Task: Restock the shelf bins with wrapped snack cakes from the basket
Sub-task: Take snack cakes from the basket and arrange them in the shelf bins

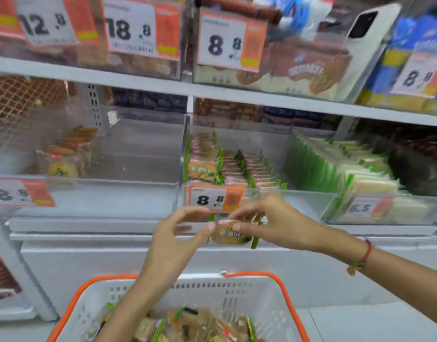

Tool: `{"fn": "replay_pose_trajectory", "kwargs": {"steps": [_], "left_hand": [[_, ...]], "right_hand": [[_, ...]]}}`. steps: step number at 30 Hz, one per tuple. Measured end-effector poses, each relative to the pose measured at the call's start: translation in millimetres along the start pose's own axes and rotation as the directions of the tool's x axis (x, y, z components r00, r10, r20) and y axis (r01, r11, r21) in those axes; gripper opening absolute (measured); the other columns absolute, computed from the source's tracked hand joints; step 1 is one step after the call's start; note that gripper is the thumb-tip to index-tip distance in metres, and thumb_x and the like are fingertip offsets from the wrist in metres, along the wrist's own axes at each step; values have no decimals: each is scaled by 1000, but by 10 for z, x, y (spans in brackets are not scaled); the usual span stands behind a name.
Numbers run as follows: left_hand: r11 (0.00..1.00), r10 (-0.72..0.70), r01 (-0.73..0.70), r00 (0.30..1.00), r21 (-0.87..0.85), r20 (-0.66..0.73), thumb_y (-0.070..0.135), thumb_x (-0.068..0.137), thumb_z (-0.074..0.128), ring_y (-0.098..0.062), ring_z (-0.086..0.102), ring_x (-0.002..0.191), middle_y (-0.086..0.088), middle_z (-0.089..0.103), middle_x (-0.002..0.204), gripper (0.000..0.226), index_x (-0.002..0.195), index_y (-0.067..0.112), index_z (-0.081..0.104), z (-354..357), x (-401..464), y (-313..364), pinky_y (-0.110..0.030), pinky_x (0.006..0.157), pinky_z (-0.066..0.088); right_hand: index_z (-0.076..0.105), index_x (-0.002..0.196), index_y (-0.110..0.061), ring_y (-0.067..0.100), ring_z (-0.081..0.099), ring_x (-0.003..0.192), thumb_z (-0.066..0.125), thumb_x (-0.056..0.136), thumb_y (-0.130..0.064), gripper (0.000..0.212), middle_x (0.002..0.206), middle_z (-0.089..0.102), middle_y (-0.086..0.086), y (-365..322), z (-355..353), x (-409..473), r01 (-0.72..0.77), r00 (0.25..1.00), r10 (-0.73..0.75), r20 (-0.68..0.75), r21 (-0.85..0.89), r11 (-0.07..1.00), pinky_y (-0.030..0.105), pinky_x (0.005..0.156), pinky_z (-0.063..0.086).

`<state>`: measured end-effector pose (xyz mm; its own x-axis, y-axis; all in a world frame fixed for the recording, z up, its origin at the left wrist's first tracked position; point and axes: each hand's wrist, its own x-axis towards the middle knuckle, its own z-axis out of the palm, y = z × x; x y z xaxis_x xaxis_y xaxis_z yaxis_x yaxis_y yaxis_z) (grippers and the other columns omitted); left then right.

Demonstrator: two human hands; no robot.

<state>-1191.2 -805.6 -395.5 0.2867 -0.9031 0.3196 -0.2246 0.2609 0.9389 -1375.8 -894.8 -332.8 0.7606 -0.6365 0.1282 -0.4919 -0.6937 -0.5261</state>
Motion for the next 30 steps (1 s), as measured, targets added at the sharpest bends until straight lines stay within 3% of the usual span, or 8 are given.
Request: {"fn": "replay_pose_trajectory", "kwargs": {"steps": [4,8,11,14,17,22,25,30], "left_hand": [[962,243,-186,918,201,-314,28,76,78,-7,57,106,16,61,112,40,111,29,60,-125,345,166,-23,92,45],[918,226,-141,953,371,-199,35,69,82,-6,44,121,9,41,137,87,141,24,35,-183,647,207,-28,97,39],[867,122,-49,986,496,-115,40,65,84,-12,42,128,6,34,147,106,149,23,21,-135,739,164,-37,97,42],[815,118,-37,988,578,-103,42,65,84,-18,43,129,4,36,148,104,148,23,24,-92,768,121,-43,100,41],[834,134,-48,984,549,-118,39,65,85,-16,45,127,5,41,144,98,146,24,31,-97,798,107,-44,100,41],[846,149,-68,982,528,-113,36,66,85,-15,46,126,6,44,141,95,144,25,33,-113,795,94,-43,98,42],[845,152,-67,981,530,-118,36,65,85,-15,46,125,6,44,141,95,144,25,34,-115,793,83,-43,98,42],[844,144,-54,981,533,-130,38,65,85,-15,46,126,5,43,142,96,145,25,33,-114,794,53,-44,99,41]], "right_hand": [[75,102,-15,6,68,78,70,86,-25,19,88,74,-6,149,-633,21,-6,982,-13,-186,-103,995,20,72,53],[73,105,-17,5,67,83,70,86,-24,21,93,73,-5,410,-1144,155,-155,924,54,-379,-242,958,19,80,52],[74,106,-18,4,67,82,70,86,-25,22,95,74,-4,627,-1324,292,-258,957,192,-217,-336,906,20,81,52],[76,105,-21,-5,64,75,70,86,-26,20,91,74,-9,796,-1284,424,-253,953,298,55,-398,882,16,80,51],[75,105,-21,-4,60,69,70,86,-24,20,81,69,-15,889,-1139,548,-238,926,335,175,-420,876,16,75,47],[76,100,-18,-7,55,65,71,84,-19,16,73,62,-20,930,-888,687,-245,932,336,137,-445,861,10,69,43],[78,91,-21,-2,58,68,73,83,-21,10,69,61,-22,895,-794,713,-271,939,334,78,-429,862,23,78,52],[76,87,-22,7,60,74,70,84,-20,7,73,63,-15,884,-743,675,-322,930,367,11,-458,829,28,79,53]]}}
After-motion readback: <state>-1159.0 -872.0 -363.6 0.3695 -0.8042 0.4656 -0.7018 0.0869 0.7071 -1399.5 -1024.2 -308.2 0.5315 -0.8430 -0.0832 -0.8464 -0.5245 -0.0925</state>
